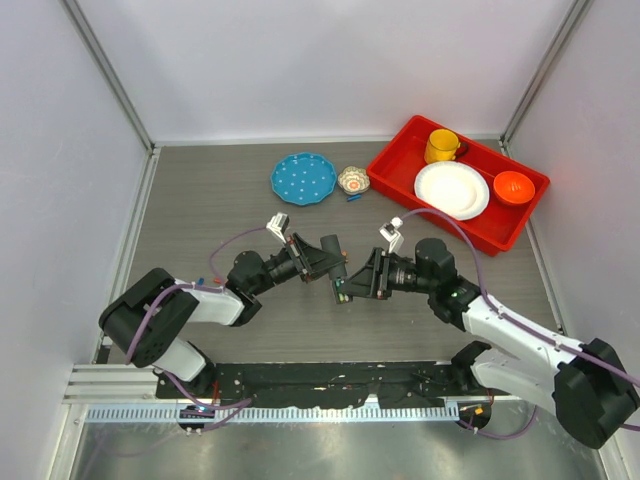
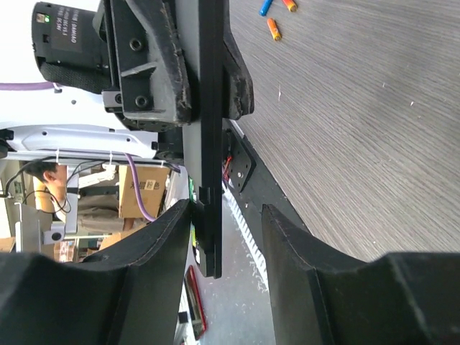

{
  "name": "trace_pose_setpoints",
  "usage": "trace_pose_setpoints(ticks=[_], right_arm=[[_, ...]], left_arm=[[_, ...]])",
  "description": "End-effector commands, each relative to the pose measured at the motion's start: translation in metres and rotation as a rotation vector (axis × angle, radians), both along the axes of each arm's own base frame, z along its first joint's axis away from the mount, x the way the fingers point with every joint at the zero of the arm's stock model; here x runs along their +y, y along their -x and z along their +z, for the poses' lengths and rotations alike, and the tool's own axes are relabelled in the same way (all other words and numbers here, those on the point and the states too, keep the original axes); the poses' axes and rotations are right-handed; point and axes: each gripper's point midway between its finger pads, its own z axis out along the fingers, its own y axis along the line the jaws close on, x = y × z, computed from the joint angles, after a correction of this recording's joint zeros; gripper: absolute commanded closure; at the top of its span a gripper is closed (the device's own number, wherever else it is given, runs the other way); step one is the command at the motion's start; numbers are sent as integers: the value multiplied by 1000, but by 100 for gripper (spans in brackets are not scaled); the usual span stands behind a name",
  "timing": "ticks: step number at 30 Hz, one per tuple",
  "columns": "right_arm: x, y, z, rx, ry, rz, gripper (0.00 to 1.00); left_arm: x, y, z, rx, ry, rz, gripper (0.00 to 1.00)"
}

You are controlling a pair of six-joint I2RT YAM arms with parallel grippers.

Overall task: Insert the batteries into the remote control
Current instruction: Load the battery into the remote control.

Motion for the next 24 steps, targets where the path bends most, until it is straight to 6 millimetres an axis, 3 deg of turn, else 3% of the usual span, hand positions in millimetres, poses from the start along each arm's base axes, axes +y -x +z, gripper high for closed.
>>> trace_pose_setpoints(ticks=[1, 10, 14, 24], right_arm=[[9, 2, 13, -53, -19, 49, 52], [16, 0, 14, -46, -35, 47, 58], [18, -2, 13, -40, -47, 42, 71], [15, -4, 11, -45, -34, 19, 91]], left_arm=[[6, 13, 65, -217, 185, -22, 100], [6, 13, 64, -216, 182, -25, 100], [7, 13, 64, -217, 183, -23, 100], [8, 16, 65, -218, 184, -25, 100]])
